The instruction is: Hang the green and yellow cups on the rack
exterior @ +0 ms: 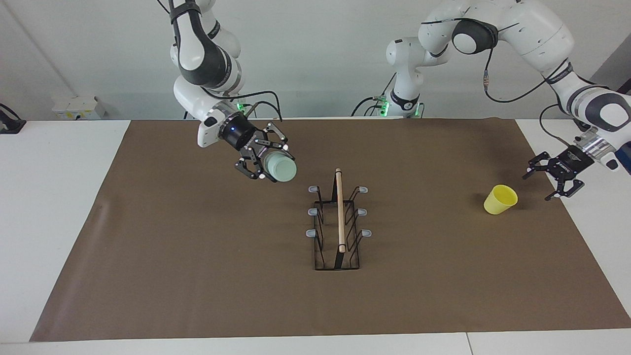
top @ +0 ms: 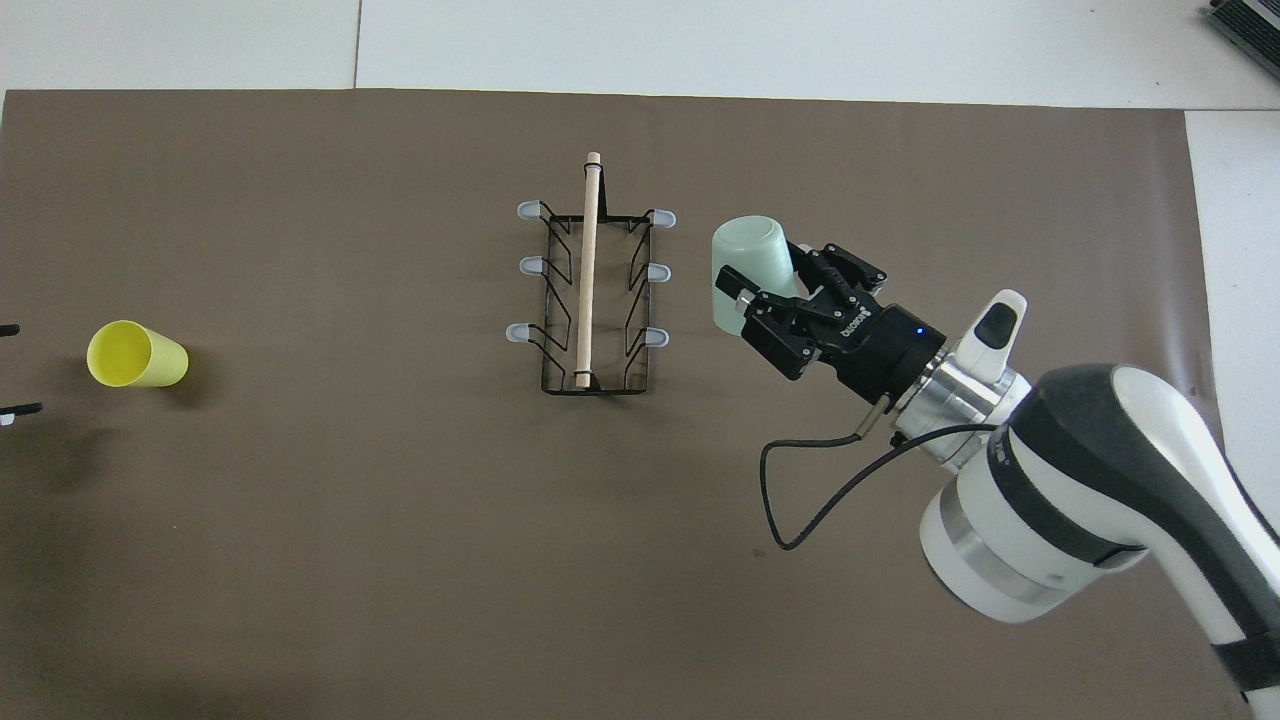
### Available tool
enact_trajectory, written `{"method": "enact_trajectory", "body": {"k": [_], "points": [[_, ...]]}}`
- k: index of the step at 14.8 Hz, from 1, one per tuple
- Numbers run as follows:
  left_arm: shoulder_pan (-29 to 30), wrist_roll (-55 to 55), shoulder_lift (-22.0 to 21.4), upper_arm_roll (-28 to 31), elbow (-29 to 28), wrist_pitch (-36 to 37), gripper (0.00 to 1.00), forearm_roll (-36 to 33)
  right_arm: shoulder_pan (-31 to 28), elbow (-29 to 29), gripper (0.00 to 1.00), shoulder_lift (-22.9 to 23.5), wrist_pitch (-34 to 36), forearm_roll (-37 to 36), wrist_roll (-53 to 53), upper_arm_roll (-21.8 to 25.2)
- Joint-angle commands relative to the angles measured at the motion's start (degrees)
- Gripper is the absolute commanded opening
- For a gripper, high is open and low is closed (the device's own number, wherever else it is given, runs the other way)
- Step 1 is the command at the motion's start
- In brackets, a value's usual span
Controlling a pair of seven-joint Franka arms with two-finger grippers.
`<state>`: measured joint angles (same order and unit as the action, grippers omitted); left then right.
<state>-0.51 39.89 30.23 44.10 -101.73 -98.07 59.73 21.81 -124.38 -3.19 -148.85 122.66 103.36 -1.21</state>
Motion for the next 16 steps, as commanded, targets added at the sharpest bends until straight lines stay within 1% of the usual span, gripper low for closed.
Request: {"method": "enact_trajectory", "body": {"k": [1, 3, 6, 7, 8, 9, 10, 11, 13, 14, 16], "points": [[-3.27, 1.42, -5.52, 1.17, -10.04, -5.02, 1.00, 4.25, 1.75, -1.92, 0.00, -0.33, -0.48, 8.87, 9.89, -0.02], [-4.14, 1.07, -7.28, 1.08, -13.91, -6.25, 1.00, 6.71, 2.53, -2.18, 0.00, 0.37, 0.48, 15.64, 18.24, -0.02], [-6.52, 0.98, -9.04, 0.64, -19.28, -10.99, 1.00, 10.40, 2.28, -2.36, 0.00, 3.35, 7.32, 23.56, 28.18, -0.02], [-6.52, 0.98, -9.92, 0.47, -20.86, -11.53, 1.00, 11.46, 2.27, -2.36, 0.00, 4.41, 9.17, 25.67, 30.91, -0.02], [-6.96, 0.72, -10.28, 0.29, -21.74, -12.57, 1.00, 12.86, 2.45, -2.36, 0.00, 4.77, 9.54, 26.74, 32.33, -0.02], [-9.05, 0.71, -10.28, 0.29, -22.10, -14.15, 1.00, 14.53, 2.54, -2.36, 0.00, 4.86, 9.19, 26.66, 33.48, -0.02], [-9.59, 0.71, -10.11, 0.29, -22.45, -14.69, 1.00, 16.20, 2.80, -2.53, 0.00, 4.86, 8.93, 26.66, 34.18, -0.02], [-9.86, 0.71, -10.02, 0.29, -22.46, -15.13, 1.00, 17.34, 3.59, -2.53, 0.00, 5.99, 9.53, 26.92, 35.23, -0.02], [-11.00, 0.98, -9.84, -0.76, -22.46, -18.63, 1.00, 19.71, 3.86, -2.45, 0.00, 6.88, 10.06, 28.07, 37.26, -0.02], [-11.27, 0.98, -9.67, -1.55, -22.46, -20.22, 1.00, 20.77, 3.94, -2.53, 0.00, 7.40, 11.20, 28.33, 38.14, -0.02], [-11.53, 1.15, -9.67, -1.73, -22.46, -20.85, 1.00, 21.13, 4.29, -2.45, 0.00, 7.67, 11.65, 30.69, 39.37, -0.02]]}}
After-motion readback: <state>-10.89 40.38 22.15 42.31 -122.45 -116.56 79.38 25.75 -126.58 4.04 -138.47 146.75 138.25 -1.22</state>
